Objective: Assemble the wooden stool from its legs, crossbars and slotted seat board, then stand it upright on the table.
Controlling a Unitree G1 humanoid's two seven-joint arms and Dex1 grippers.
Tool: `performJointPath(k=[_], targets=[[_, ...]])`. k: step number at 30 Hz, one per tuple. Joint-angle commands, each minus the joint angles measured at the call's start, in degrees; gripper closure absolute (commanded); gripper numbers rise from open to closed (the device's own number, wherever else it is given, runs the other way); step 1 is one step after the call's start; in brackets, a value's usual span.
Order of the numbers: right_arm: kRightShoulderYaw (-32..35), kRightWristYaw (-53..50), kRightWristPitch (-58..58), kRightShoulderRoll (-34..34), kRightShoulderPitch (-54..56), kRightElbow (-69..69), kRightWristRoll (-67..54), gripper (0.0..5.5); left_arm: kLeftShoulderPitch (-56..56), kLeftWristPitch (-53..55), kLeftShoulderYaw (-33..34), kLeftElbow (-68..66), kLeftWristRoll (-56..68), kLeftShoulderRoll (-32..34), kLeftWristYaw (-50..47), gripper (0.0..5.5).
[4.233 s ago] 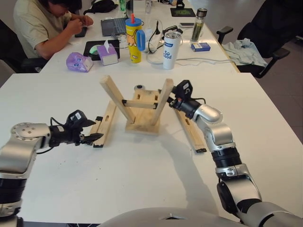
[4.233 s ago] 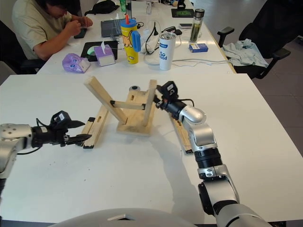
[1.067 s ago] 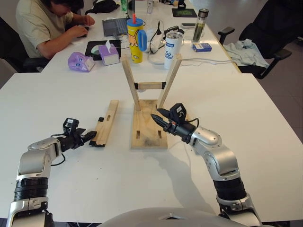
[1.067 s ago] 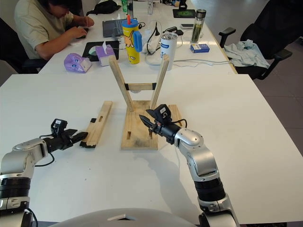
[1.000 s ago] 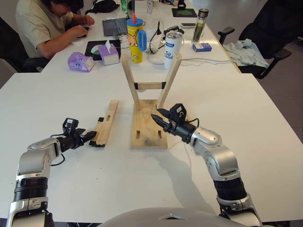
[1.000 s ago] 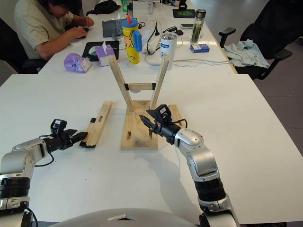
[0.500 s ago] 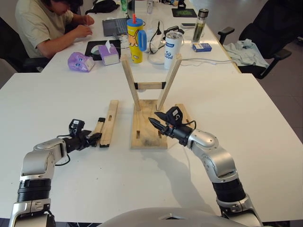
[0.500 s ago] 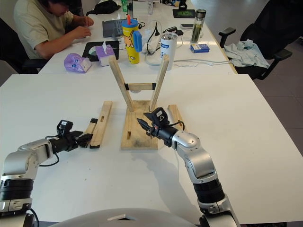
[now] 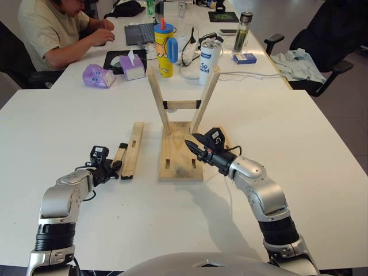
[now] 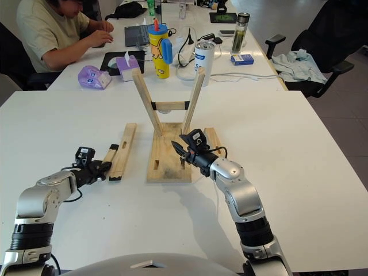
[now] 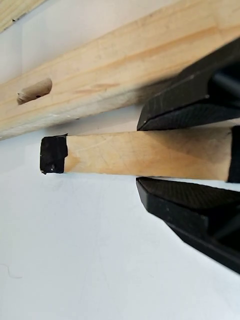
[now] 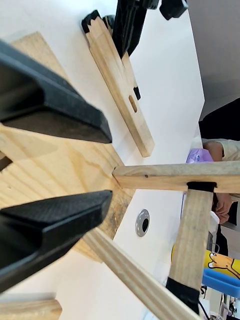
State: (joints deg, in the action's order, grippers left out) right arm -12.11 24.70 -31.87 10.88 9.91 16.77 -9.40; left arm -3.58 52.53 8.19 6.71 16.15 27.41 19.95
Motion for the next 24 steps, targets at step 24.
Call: performJointPath(k=[24], targets=[[26.5, -11.9, -22.4, -17.1, 4.7, -2.6, -57.1, 2.75, 3.2, -39.9, -12.8, 20.0, -7.5, -2.6, 8.7, 4.18]])
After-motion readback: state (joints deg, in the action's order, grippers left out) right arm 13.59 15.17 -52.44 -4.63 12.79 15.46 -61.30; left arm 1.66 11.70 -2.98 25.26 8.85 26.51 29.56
